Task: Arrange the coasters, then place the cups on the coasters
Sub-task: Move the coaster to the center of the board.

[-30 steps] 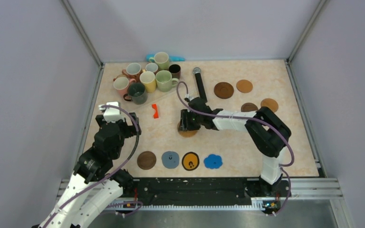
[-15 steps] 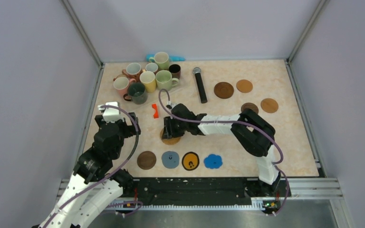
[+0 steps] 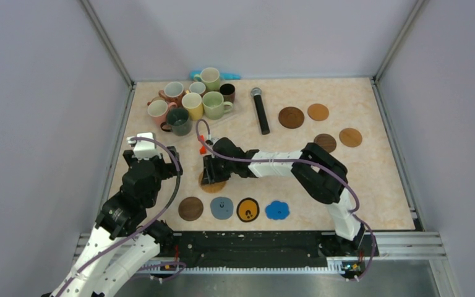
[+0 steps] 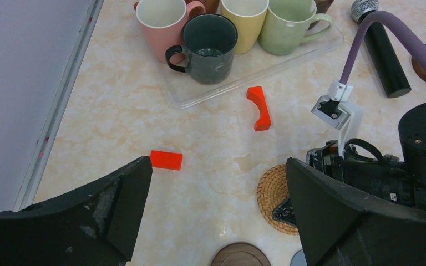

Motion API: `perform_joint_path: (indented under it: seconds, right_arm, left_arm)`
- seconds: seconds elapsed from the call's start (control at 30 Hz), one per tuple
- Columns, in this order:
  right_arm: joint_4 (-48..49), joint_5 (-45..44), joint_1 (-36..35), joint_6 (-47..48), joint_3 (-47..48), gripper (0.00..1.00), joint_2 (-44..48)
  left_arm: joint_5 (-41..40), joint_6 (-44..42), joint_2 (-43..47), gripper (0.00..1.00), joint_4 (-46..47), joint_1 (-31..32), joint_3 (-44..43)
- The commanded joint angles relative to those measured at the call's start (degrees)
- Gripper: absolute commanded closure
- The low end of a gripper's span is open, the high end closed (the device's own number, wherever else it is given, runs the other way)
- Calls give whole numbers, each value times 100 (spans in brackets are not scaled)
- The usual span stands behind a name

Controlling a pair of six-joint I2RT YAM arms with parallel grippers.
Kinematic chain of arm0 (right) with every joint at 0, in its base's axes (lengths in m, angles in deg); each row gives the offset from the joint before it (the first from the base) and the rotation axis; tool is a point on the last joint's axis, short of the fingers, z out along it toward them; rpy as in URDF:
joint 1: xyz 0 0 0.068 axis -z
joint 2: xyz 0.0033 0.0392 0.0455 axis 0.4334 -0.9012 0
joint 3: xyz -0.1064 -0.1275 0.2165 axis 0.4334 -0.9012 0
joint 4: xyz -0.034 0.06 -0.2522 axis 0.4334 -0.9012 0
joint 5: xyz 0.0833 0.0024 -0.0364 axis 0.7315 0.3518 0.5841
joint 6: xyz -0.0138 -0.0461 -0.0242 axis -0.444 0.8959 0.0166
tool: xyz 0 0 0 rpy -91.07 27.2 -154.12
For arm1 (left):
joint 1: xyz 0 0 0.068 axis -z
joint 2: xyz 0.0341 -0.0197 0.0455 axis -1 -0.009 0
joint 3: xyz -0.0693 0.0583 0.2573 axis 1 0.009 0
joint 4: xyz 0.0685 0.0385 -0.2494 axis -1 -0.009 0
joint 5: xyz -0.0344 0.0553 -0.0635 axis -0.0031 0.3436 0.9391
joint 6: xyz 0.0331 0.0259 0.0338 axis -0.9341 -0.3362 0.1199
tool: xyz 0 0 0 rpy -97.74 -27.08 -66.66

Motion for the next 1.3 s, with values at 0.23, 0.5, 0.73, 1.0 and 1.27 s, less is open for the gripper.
perform_joint_path:
  seconds: [0.23,0.5,0.73,1.0,1.27]
  right_arm:
    - [-609,-13,-250,55,200,59,-495]
    - [-629,-4,-338,22,284,59,-542]
    - [-643,-9,-364,-11,316,59,-535]
    - [-927,-348,-333,115,517,56,-336]
    - [-1011,-648,173,387,151,44,697]
  left_arm:
    - [-62,-31,73,5,311,15,25]
    - [-62,-31,81,5,312,13,30]
    - [-53,-27,84,4,312,9,29]
    - [-53,-31,91,5,305,9,25]
    - [-37,-31,91,5,303,17,39]
